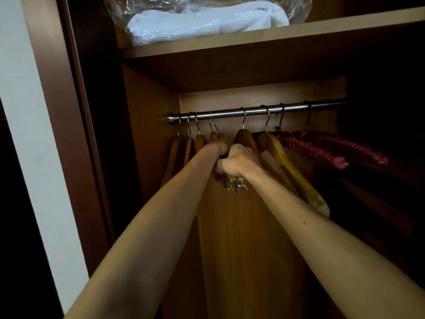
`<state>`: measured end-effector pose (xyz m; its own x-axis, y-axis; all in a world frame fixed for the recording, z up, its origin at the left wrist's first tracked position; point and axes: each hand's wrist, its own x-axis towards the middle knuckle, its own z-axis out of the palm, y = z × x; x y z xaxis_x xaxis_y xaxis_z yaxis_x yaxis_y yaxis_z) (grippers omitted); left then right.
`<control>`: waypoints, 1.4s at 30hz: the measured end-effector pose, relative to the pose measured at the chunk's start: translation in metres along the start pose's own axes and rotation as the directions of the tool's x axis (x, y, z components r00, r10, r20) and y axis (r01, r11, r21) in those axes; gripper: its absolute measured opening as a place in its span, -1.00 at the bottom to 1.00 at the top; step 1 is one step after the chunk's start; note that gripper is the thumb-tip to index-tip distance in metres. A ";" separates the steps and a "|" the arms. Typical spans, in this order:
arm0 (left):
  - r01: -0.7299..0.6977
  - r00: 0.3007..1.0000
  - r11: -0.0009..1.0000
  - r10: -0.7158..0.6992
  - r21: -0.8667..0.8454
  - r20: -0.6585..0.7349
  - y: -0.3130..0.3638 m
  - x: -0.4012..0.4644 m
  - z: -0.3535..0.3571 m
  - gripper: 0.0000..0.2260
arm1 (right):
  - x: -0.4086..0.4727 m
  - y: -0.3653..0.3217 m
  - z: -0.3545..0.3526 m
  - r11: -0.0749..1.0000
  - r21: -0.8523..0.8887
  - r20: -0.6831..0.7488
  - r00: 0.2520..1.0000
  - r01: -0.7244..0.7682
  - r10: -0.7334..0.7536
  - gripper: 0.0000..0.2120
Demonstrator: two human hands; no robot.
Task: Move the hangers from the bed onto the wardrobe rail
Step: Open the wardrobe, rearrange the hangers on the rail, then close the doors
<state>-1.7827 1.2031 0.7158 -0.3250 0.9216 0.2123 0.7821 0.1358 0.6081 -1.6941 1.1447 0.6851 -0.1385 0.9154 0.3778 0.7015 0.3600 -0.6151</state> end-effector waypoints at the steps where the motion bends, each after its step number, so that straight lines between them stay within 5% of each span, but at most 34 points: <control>1: 0.009 1.000 1.000 -0.009 -0.017 0.019 -0.003 0.002 0.006 -0.58 | -0.002 0.005 0.002 1.000 0.000 0.012 1.000 -0.007 0.007 -0.87; 5: 0.064 0.976 0.986 -0.030 -0.155 0.215 -0.019 -0.004 0.042 -0.42 | -0.025 0.032 0.018 0.997 0.032 0.045 0.997 -0.064 0.062 -0.75; 11: 0.365 0.903 0.803 -0.182 -0.471 0.390 -0.064 -0.050 0.106 -0.54 | -0.107 0.089 0.053 0.993 0.031 0.115 0.988 -0.110 0.106 -0.85; 16: 0.488 0.866 0.690 -0.305 -0.535 0.396 -0.117 -0.113 0.178 -0.86 | -0.188 0.150 0.094 0.982 0.053 0.255 0.953 -0.182 0.163 -0.61; 18: 0.492 0.869 0.678 -0.346 -0.546 0.353 -0.135 -0.141 0.206 -0.83 | -0.217 0.172 0.102 0.978 0.056 0.315 0.933 -0.200 0.173 -0.42; 23: 0.543 0.837 0.681 -0.394 -0.492 0.379 -0.172 -0.191 0.250 -0.80 | -0.248 0.222 0.109 0.946 0.158 0.448 0.874 -0.284 0.187 -0.53; 27: 0.484 0.839 0.748 -0.249 -0.454 0.484 -0.193 -0.216 0.263 -0.85 | -0.238 0.268 0.117 0.959 0.055 0.332 0.911 -0.279 0.246 -0.56; 31: 0.336 0.785 0.882 -0.068 -0.330 0.616 -0.212 -0.229 0.265 -0.68 | -0.225 0.299 0.119 0.972 -0.017 0.303 0.925 -0.234 0.228 -0.26; 36: 0.132 0.621 0.943 0.161 -0.304 0.767 -0.224 -0.230 0.261 -0.72 | -0.217 0.312 0.106 0.984 -0.068 0.439 0.880 -0.167 0.180 -0.08; 38: 0.100 0.564 0.946 0.202 -0.309 0.801 -0.228 -0.227 0.257 -0.79 | -0.220 0.314 0.102 0.979 -0.082 0.520 0.830 -0.189 0.204 -0.15; 42: 0.016 0.502 0.967 0.211 -0.253 0.839 -0.233 -0.216 0.254 -0.76 | -0.232 0.311 0.100 0.977 -0.058 0.599 0.775 -0.207 0.200 -0.59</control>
<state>-1.7597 1.0647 0.3343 0.4475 0.7963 -0.4069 0.6171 0.0544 0.7850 -1.5135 1.0623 0.3369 -0.3861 0.8894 -0.2447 0.7542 0.1516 -0.6389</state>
